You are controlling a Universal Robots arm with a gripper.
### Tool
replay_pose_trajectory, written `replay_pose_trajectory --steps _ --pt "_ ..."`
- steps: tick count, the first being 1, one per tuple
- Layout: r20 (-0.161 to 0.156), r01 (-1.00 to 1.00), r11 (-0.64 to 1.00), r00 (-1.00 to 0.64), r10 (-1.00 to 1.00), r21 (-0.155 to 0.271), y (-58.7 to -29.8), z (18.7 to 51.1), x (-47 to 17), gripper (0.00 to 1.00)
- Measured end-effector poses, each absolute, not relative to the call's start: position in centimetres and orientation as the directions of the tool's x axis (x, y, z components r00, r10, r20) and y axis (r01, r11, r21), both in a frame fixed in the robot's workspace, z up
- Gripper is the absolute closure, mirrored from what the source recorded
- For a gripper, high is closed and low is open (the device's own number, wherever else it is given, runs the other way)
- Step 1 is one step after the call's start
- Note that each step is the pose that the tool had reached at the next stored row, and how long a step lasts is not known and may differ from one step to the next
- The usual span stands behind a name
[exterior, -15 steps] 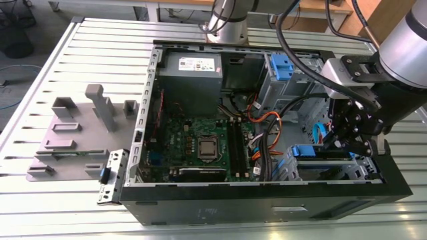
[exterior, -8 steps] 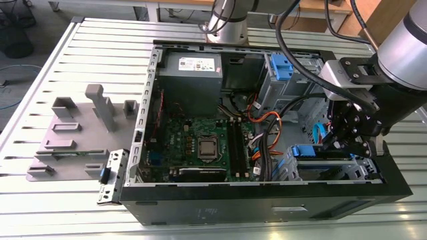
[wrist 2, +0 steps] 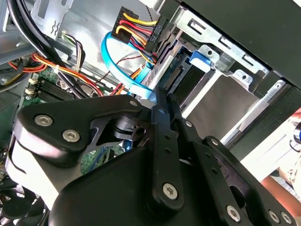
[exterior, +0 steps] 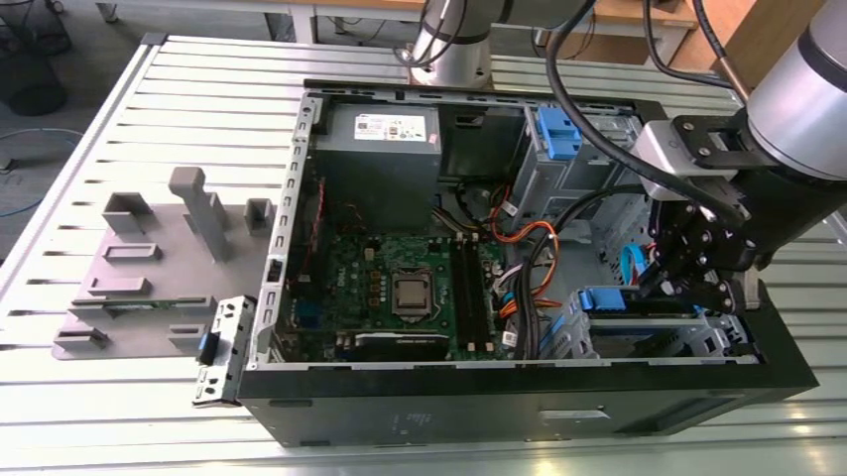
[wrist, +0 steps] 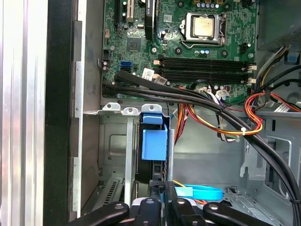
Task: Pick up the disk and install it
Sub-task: 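Insert the first disk wire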
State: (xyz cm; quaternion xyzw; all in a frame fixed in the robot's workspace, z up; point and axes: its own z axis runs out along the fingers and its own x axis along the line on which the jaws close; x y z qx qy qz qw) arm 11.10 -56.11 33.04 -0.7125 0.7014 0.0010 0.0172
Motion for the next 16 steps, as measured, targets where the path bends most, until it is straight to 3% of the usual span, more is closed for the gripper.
replay_pose_trajectory --steps 8,9,16 --pt "-0.027 -1.000 -0.015 0.016 -1.000 -0.023 -56.11 32.98 11.11 0.83" --pt "-0.026 -1.000 -0.015 0.016 -1.000 -0.023 -56.11 33.00 11.10 0.76" --pt "-0.026 -1.000 -0.015 0.016 -1.000 -0.023 -56.11 33.74 11.10 0.76"
